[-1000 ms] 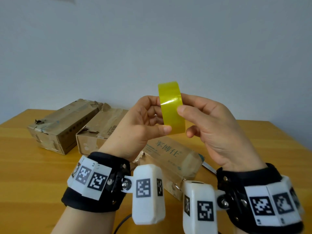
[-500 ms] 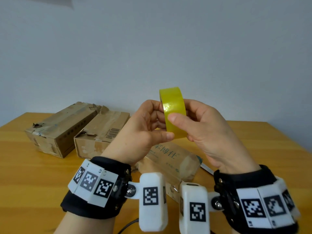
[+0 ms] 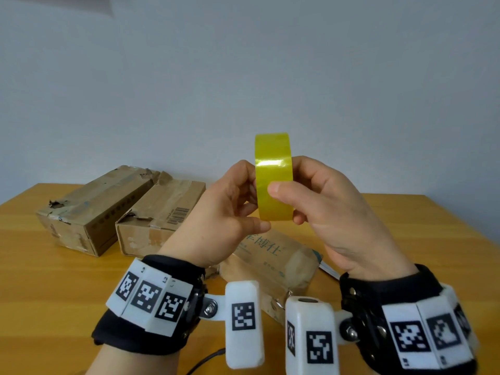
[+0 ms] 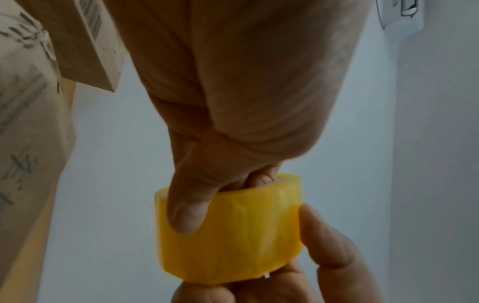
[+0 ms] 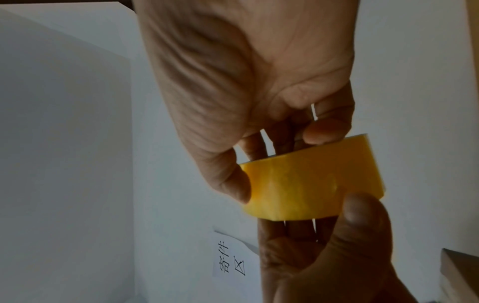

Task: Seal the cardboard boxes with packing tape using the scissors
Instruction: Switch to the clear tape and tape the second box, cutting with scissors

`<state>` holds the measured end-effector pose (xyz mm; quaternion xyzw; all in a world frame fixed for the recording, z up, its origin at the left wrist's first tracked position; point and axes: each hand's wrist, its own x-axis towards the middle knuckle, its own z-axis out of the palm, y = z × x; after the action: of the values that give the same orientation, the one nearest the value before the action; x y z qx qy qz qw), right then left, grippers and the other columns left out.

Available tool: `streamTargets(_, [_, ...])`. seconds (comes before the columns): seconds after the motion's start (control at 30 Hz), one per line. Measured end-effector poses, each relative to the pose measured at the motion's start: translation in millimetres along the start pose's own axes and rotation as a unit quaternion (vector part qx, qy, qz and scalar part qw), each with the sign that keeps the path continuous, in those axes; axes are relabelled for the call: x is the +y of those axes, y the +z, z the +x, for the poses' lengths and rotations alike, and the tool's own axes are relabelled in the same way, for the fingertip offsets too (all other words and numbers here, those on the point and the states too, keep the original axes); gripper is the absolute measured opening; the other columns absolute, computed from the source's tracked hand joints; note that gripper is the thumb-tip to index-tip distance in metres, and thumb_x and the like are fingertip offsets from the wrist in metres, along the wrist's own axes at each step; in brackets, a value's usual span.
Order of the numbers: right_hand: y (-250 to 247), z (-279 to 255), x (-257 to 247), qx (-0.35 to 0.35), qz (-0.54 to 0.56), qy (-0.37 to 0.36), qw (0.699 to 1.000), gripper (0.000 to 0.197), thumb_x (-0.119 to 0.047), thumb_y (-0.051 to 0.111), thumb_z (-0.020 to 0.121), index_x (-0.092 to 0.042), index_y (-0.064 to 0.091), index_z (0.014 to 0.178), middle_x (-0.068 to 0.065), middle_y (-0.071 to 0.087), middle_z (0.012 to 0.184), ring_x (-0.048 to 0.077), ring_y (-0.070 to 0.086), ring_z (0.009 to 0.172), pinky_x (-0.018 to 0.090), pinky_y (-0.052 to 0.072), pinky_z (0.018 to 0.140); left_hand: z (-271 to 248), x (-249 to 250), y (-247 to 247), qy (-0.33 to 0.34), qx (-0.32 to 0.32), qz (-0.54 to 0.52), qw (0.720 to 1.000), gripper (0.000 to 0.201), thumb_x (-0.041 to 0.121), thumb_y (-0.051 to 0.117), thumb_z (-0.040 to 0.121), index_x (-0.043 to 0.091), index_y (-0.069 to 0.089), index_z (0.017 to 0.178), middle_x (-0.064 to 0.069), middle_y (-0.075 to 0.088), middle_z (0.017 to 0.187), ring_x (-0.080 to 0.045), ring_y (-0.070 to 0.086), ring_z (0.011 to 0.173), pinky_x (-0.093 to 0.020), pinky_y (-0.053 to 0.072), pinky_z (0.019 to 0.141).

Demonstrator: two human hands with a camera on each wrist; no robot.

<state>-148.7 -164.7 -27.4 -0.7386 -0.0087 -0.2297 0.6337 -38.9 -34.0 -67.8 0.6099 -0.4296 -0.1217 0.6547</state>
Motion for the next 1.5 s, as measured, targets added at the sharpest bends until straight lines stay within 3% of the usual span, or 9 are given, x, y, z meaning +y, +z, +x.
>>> streamTargets(0.2, [5.9,3.8,2.4,0.065,-0.023,0.0,0.998,0.025,-0.03,0.062,0.097,-0.017,0.068,0.076,-0.008,0.062,0.064,0.001,0.054,0.054,0.013,0.041,0.047,-0.1,0.4,3.5,-0.009,-0.005,0.019,1.0,0.051,-0.011,0.071,0.066,0.0,0.047,0.109,-0.034,0.052,0.105,-0.052,0.054,0.099,-0.065,0.048,0.089])
streamTargets(0.47, [2.6,5.1,7.3,0.037,-0.038,0.017,0.998,0.016,-0.025,0.061,0.098,-0.015,0.073,0.099,-0.001,0.075,0.083,0.002,0.063,0.062,0.011,0.043,0.05,-1.6,0.0,4.3,-0.023,-0.012,0.003,1.0,0.05,-0.011,0.071,0.068,-0.001,0.045,0.11,-0.036,0.054,0.107,-0.052,0.055,0.1,-0.053,0.053,0.086])
streamTargets(0.7, [-2.3,5.5,9.9,-0.018,-0.093,0.013,0.995,0.02,-0.025,0.063,0.097,-0.025,0.07,0.116,-0.004,0.076,0.1,0.003,0.067,0.083,0.015,0.045,0.067,-2.4,-0.6,1.1,-0.028,-0.005,-0.009,1.0,0.051,-0.008,0.071,0.069,0.001,0.045,0.112,-0.036,0.055,0.114,-0.052,0.055,0.107,-0.049,0.053,0.088])
streamTargets(0.87, [-2.2,4.4,11.3,-0.061,-0.113,-0.007,0.992,0.037,-0.024,0.064,0.091,-0.028,0.063,0.128,-0.008,0.073,0.115,0.009,0.067,0.109,0.037,0.051,0.099,-1.3,-0.5,-2.2,-0.026,0.014,-0.001,1.0,0.053,-0.008,0.072,0.068,0.005,0.049,0.114,-0.032,0.058,0.117,-0.046,0.059,0.112,-0.062,0.048,0.095])
streamTargets(0.97, [0.9,4.0,10.5,-0.064,-0.116,-0.02,0.991,0.039,-0.024,0.065,0.087,-0.03,0.063,0.125,-0.008,0.072,0.115,0.01,0.065,0.112,0.043,0.05,0.103,-0.6,1.3,-4.2,-0.017,0.019,0.012,1.0,0.057,-0.008,0.071,0.067,0.01,0.053,0.119,-0.028,0.059,0.117,-0.042,0.059,0.113,-0.064,0.047,0.094])
streamTargets(1.1, [1.2,4.0,11.5,-0.062,-0.113,-0.028,0.991,0.031,-0.017,0.066,0.093,-0.029,0.064,0.121,-0.008,0.073,0.111,0.006,0.066,0.106,0.033,0.053,0.096,-2.1,3.7,-5.3,-0.009,0.01,0.02,1.0,0.059,-0.008,0.071,0.068,0.011,0.053,0.12,-0.026,0.06,0.117,-0.04,0.059,0.114,-0.063,0.047,0.095])
streamTargets(1.23, [0.6,3.1,9.7,-0.041,-0.07,-0.022,0.996,0.02,-0.014,0.062,0.096,-0.023,0.067,0.112,-0.01,0.074,0.094,-0.006,0.064,0.076,0.009,0.046,0.062,-3.4,6.1,-3.6,-0.004,0.007,0.042,0.999,0.053,-0.007,0.071,0.067,0.009,0.053,0.115,-0.027,0.06,0.111,-0.041,0.061,0.105,-0.06,0.05,0.091])
streamTargets(1.33, [2.7,4.2,8.6,-0.002,-0.043,-0.005,0.999,0.012,-0.021,0.058,0.099,-0.017,0.069,0.101,-0.007,0.07,0.083,-0.002,0.062,0.067,0.01,0.044,0.053,-3.8,7.1,-2.6,0.002,-0.002,0.064,0.998,0.049,-0.005,0.072,0.067,0.008,0.052,0.11,-0.028,0.057,0.106,-0.046,0.058,0.1,-0.062,0.049,0.088])
streamTargets(1.5, [5.1,9.9,11.2,0.072,-0.034,0.006,0.997,0.041,-0.045,0.055,0.1,-0.008,0.065,0.085,0.004,0.059,0.072,0.01,0.053,0.061,0.019,0.04,0.049,-3.1,9.3,2.6,0.006,-0.021,0.129,0.991,0.044,-0.007,0.073,0.07,0.012,0.052,0.103,-0.014,0.061,0.096,-0.035,0.061,0.094,-0.056,0.052,0.088])
